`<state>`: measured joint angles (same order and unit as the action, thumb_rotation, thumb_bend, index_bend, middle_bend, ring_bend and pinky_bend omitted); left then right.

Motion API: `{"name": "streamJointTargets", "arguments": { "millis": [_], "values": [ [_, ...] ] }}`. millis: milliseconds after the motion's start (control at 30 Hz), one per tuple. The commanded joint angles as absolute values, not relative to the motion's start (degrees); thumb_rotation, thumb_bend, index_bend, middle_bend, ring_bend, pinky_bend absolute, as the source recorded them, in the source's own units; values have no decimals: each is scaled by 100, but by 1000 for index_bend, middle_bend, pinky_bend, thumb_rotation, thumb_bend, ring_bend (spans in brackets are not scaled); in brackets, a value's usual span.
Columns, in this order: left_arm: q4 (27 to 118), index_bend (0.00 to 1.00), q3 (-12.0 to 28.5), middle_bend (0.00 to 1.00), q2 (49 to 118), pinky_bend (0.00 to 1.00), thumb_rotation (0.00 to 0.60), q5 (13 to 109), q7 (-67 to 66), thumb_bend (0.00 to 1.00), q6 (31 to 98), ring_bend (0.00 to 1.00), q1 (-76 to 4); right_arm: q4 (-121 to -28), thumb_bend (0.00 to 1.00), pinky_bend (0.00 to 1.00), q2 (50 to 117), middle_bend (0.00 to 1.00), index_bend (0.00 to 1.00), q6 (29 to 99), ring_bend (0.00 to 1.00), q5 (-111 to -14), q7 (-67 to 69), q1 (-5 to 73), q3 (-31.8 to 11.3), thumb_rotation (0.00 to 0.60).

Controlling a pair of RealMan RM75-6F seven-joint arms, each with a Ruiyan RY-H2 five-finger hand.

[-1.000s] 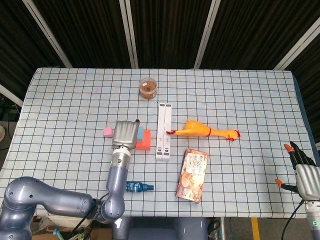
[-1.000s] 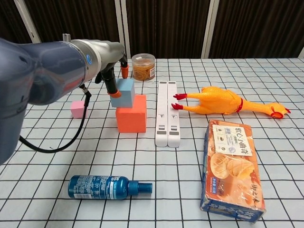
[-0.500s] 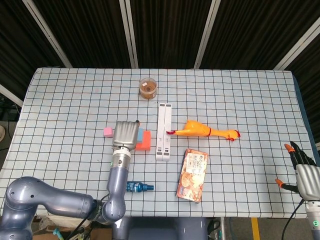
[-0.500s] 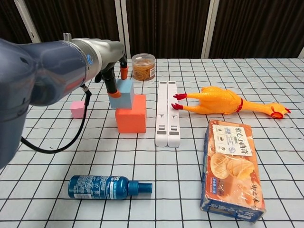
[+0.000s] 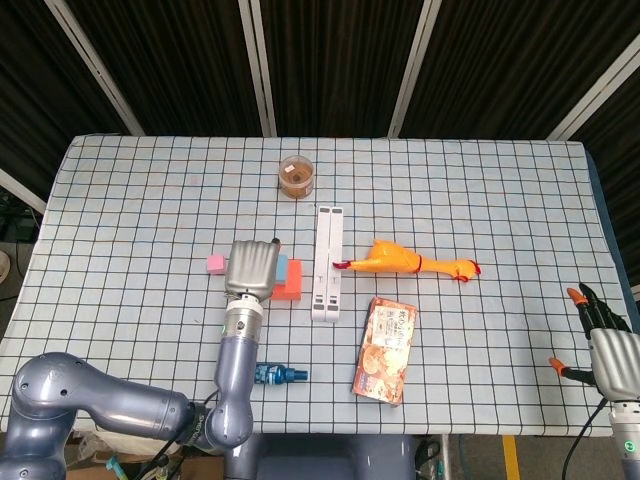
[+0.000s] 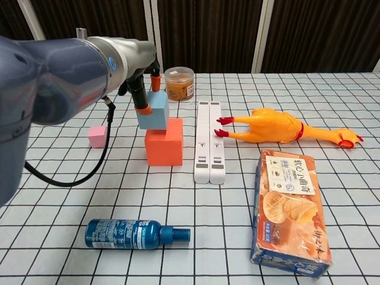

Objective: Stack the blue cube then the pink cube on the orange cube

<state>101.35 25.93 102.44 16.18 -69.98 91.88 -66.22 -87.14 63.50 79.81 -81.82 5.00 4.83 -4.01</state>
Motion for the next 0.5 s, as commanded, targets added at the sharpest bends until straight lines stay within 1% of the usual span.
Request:
{"name": "streamJointTargets", "arguments": {
  "millis": [33,233,500],
  "values": [
    [10127,381,2587,917,10263,731,600,1613,-7012,341,9193,723,-6627,-8714,41,249,6349,46,87,7983,149,-8175,504,480,-404,600],
    [9917,380,2579,917,10392,731,600,1668,-6920,342,9076,723,-6649,-8696,41,249,6348,46,88,7961,149,-8159,518,486,-406,600],
    [9781,378,2587,917,10490,731,600,1745,-6896,342,9076,723,-6668,-8687,41,249,6352,46,89,7954,149,-8163,523,490,-404,600]
  ]
}}
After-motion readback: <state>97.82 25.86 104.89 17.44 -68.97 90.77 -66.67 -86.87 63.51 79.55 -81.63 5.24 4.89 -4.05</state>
